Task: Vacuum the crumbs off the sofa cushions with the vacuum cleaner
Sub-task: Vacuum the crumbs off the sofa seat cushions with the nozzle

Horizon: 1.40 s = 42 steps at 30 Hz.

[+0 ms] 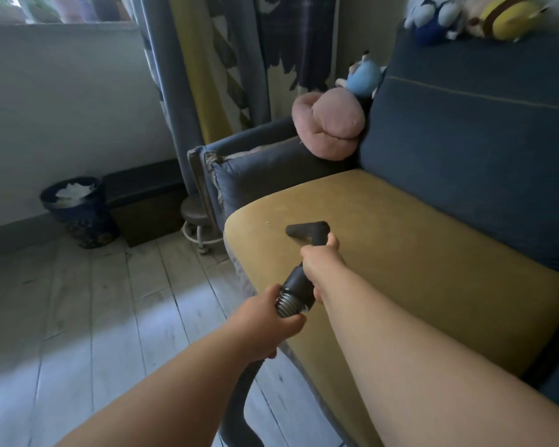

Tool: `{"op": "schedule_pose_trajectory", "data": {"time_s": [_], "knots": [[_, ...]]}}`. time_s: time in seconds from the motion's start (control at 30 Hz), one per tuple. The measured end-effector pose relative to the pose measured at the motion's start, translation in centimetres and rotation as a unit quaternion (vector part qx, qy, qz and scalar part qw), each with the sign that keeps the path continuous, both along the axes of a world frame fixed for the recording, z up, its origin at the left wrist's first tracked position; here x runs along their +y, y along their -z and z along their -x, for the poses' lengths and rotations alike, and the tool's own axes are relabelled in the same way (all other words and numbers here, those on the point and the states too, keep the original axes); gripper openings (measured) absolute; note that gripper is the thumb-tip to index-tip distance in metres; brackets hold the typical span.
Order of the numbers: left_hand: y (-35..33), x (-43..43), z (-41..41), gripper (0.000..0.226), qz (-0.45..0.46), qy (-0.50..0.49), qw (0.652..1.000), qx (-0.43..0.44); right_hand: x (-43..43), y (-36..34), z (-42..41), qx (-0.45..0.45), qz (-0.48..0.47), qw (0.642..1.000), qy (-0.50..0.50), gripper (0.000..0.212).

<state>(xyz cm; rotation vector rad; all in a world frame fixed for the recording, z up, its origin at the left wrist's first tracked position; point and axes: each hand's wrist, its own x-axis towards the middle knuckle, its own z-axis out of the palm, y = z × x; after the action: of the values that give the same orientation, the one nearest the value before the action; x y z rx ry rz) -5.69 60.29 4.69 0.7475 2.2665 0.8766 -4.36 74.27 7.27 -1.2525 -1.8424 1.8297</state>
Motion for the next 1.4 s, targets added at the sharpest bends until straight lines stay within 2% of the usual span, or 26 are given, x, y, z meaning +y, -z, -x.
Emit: {"op": "schedule_pose_trajectory", "data": {"time_s": [0.4,1.1,1.4], "knots": [[-0.4,-1.9,0.1,0.026,-0.003,-0.015,1.000,-0.001,-1.8,-0.4,0.8,-0.012,-0.013,1.000,-0.019,0.064],[-0.1,-7.0,-2.7,0.033,-0.008,-0.046,0.999,0.017,-6.6,0.3,-0.7,-0.012,-0.011,0.998,-0.057,0.062],[0.1,-5.3,-0.5,0.032,-0.010,-0.060,0.998,-0.005,-5.7,0.0,1.1,-0.010,-0.021,0.999,-0.046,0.063]]}}
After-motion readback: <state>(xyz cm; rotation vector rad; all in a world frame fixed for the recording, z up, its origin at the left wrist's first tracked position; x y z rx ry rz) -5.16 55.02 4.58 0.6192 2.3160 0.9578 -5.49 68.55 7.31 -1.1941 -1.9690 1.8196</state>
